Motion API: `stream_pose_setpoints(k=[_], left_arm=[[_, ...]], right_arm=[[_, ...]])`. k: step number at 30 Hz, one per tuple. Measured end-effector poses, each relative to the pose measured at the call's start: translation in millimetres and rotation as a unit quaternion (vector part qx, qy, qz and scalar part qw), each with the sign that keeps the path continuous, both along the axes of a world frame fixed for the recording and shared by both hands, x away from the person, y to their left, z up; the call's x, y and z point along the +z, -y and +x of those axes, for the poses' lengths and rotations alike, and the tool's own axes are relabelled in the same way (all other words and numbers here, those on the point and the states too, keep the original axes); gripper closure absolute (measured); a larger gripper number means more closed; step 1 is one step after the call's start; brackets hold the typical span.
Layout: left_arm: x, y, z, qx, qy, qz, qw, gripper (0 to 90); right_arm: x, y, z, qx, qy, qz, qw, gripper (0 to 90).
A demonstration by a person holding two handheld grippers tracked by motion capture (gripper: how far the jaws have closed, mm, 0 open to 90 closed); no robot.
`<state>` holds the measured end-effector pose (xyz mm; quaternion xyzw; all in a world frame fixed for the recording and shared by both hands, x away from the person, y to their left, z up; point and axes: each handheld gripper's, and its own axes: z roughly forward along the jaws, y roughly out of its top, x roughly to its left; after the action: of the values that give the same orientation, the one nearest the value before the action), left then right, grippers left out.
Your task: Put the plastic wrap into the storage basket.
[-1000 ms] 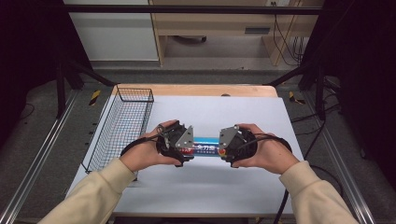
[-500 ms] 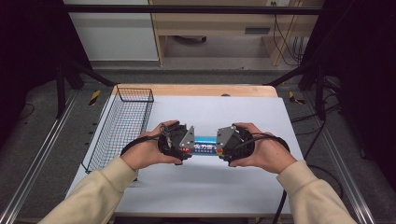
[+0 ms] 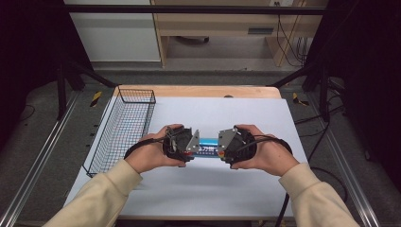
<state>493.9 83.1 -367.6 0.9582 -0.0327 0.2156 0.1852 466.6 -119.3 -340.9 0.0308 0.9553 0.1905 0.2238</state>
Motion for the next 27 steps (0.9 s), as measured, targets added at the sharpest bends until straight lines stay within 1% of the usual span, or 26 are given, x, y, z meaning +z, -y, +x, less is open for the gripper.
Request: stream_pose_setpoints(k=[2,6,7,9,11,14,20,22,23,24,25,26,27], left_arm=[[-1.3,0.6,-0.4,-0.001,0.004,0.007,1.0000,28.8],[-1.6,0.2,-2.4,0.000,0.006,0.015,0.9999,29.8],[-1.6,0.2,-2.4,0.000,0.006,0.015,0.9999,29.9],[-2.1,-1.5,-5.1,0.005,0.011,0.008,0.9999,29.9],[-1.2,-2.9,-7.4,0.005,0.012,0.006,0.9999,30.0],[1.0,-5.4,-13.1,0.013,0.023,0.005,0.9996,30.1],[2.5,-8.2,-16.0,0.019,0.029,0.005,0.9994,30.3],[2.4,-8.6,-17.5,0.023,0.029,0.003,0.9993,30.4],[1.9,-8.4,-17.6,0.024,0.026,0.003,0.9994,30.4],[1.1,-7.9,-18.1,0.023,0.028,0.005,0.9993,30.4],[1.1,-7.9,-18.1,0.023,0.028,0.005,0.9993,30.4],[0.1,-7.2,-18.4,0.023,0.027,0.007,0.9994,30.4],[-0.9,-6.6,-18.8,0.022,0.027,0.009,0.9994,30.4]], right_arm=[[-0.6,-1.0,0.2,0.002,0.001,-0.001,1.0000,31.1],[-2.3,-2.7,0.1,0.002,0.000,0.001,1.0000,31.0],[-2.3,-2.7,0.1,0.002,0.000,0.001,1.0000,31.0],[-2.0,-3.3,0.3,0.006,-0.004,-0.001,1.0000,30.9],[-1.9,-3.3,0.6,0.008,-0.006,0.001,1.0000,30.8],[-0.6,-4.9,-0.5,0.017,0.000,0.002,0.9998,30.6],[-1.0,-7.5,-0.1,0.021,0.004,0.004,0.9998,30.3],[-1.6,-8.9,-0.3,0.025,0.012,0.000,0.9996,29.6],[-1.8,-9.1,-0.1,0.025,0.016,0.002,0.9995,25.3],[-1.8,-9.2,0.5,0.024,0.022,0.004,0.9995,18.2],[-1.8,-9.2,0.5,0.024,0.022,0.004,0.9995,18.2],[-0.6,-8.8,0.7,0.023,0.025,0.009,0.9994,15.3],[1.9,-6.4,0.9,0.024,0.027,0.020,0.9991,9.4]])
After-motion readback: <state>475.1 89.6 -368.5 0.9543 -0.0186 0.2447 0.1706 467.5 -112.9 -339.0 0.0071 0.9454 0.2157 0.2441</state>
